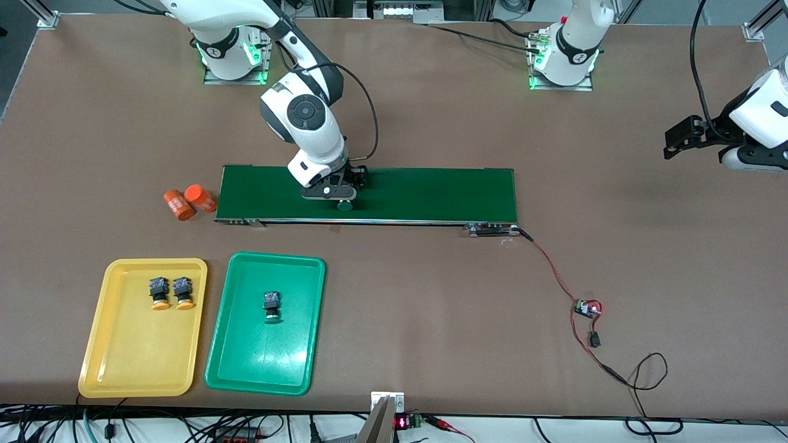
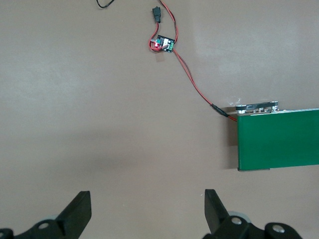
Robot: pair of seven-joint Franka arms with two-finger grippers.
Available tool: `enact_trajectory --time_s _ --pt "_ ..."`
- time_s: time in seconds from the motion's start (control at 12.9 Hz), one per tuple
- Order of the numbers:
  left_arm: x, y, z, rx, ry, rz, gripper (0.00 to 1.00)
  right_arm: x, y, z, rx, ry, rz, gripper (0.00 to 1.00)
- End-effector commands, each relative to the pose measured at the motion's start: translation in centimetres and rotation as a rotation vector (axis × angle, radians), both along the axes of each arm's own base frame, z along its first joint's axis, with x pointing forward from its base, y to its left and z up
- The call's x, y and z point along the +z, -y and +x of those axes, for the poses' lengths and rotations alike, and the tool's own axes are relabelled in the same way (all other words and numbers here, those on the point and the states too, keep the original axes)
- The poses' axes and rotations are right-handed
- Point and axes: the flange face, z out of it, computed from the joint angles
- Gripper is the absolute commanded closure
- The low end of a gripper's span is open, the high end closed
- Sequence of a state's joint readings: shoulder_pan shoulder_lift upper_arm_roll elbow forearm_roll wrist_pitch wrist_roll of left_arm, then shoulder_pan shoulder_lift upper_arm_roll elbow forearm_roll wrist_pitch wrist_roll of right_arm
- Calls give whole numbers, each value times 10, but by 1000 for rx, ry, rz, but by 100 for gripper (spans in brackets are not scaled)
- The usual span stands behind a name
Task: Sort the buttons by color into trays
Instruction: 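Grasp the green-capped button on the belt with the right gripper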
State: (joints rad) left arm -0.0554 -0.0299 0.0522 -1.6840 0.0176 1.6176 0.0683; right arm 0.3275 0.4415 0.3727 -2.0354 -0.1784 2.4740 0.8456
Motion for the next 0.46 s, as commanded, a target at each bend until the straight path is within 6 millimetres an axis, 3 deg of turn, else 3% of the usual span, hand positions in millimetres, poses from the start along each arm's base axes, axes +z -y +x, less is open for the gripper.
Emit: enact_trajectory --time_s 0.0,0.08,0.15,0.39 --pt "6 0 2 -24 -5 21 0 4 3 10 -4 23 8 87" --pt "6 1 2 -26 -5 21 0 14 9 22 -20 31 5 97" --pt "6 1 2 -26 -5 21 0 26 19 39 -31 26 -22 97" --pt "6 1 2 -26 -5 21 0 87 26 86 7 48 -43 97"
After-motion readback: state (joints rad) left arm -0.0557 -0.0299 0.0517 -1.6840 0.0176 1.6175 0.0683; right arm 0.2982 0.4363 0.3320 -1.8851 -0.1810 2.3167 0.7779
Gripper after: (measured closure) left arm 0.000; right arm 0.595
